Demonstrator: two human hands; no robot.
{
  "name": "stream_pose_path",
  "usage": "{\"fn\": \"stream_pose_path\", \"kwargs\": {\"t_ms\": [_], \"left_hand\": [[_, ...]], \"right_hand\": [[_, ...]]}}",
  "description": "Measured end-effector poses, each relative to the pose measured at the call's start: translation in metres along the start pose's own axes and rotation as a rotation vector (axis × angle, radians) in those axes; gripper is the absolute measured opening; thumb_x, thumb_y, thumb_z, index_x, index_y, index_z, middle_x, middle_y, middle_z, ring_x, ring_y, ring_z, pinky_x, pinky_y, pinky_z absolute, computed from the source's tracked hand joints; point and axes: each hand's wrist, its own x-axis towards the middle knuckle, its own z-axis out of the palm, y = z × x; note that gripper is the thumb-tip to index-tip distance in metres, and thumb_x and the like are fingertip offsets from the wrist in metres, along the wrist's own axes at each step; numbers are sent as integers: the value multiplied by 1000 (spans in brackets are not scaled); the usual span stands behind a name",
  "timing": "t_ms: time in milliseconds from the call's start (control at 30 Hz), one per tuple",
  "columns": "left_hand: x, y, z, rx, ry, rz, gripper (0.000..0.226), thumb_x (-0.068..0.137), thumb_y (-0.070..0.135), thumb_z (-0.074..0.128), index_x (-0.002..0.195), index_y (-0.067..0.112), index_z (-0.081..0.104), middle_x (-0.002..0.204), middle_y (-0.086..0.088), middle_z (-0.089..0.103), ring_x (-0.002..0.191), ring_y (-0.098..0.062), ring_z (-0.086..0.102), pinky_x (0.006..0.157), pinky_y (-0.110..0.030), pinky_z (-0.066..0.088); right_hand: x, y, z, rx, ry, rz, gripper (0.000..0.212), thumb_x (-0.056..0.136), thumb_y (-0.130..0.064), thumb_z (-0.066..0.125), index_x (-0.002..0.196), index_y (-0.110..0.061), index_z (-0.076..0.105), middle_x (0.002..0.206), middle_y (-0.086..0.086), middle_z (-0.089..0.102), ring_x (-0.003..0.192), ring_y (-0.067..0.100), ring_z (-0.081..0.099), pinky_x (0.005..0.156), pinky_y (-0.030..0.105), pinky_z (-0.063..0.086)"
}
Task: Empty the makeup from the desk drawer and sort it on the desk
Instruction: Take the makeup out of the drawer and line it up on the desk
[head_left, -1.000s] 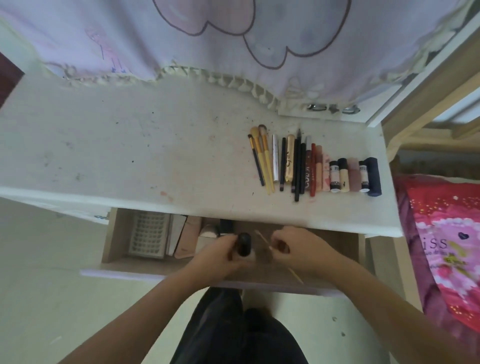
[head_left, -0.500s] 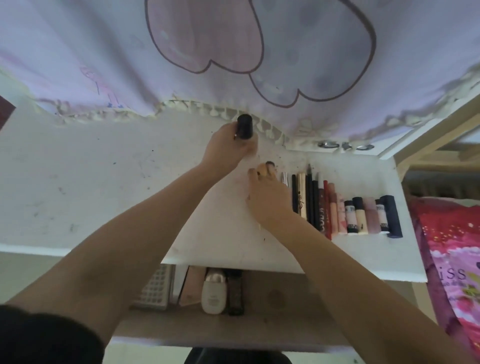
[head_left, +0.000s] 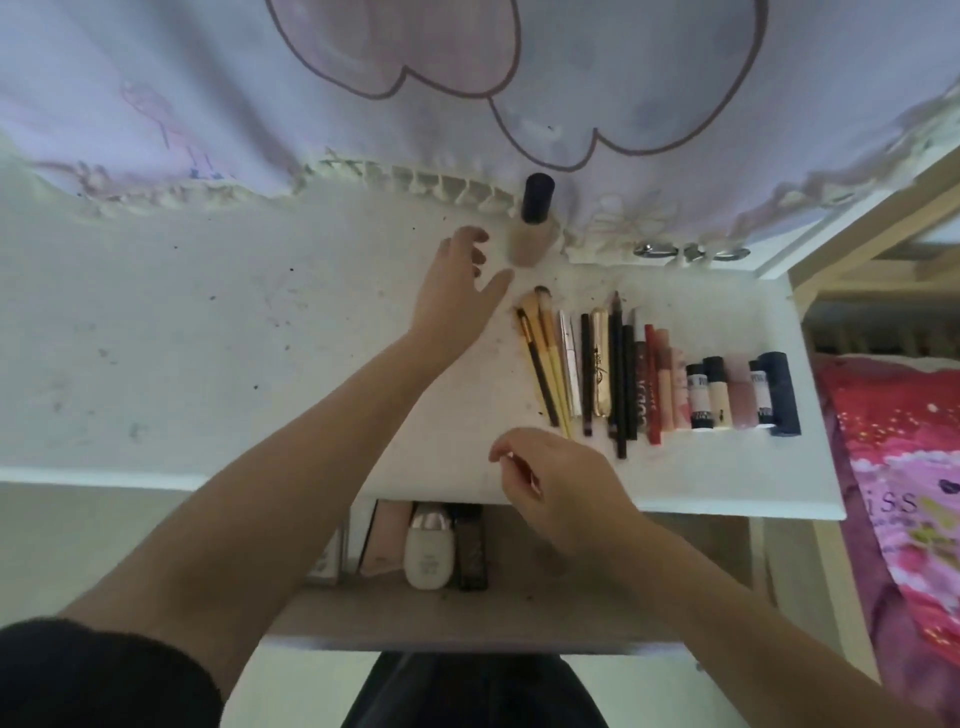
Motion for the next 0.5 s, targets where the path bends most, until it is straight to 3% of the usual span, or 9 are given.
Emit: {"fn": "stream_pose_path", "kwargs": {"t_ms": [67,167,233,300,400,500], "left_hand": [[-67,-19,-17,-33,111,31,13,93,17,54,105,19,51,92,4,57,75,-3,52,69,-14,44],[-179,-57,-31,-9,93,-66,9,92,17,51,90,25,51,74,8,57,66,-10,53,58,-19,42],[-224,-88,-25,101,-59,-146,6,89,28,48,87,29,54,74,8,60,67,-10,56,59,-23,42],[-238,-117,-8,270,-277,-187,14,91,24,48,101,25,59,96,1,63,85,-17,61,70,-29,46],[-225,-141,20,399,-408,-303,47,91,19,48,138,16,39,134,-11,42,115,-31,50,88,-35,44],[-205,-152,45,408,-387,-307,50,87,18,51,135,11,39,134,-18,40,114,-35,47,86,-36,43]], "right_hand": [[-27,0,26,40,-280,84,17,97,-26,44,105,-21,58,97,-3,63,84,12,58,79,26,50],[-39,17,68,103,-494,318,25,98,-24,43,120,-16,53,112,6,62,99,21,59,86,33,49],[-32,28,94,105,-455,386,45,98,-22,44,142,-18,33,123,11,59,107,26,58,87,33,48],[-21,33,117,92,-363,413,55,98,-23,44,147,-20,19,119,13,59,100,28,61,82,35,50],[0,30,141,98,-264,485,41,98,-27,45,134,-12,32,114,17,59,96,31,60,78,37,51],[15,28,158,111,-208,557,36,97,-26,47,124,-3,42,119,19,57,104,33,58,82,35,47]]}}
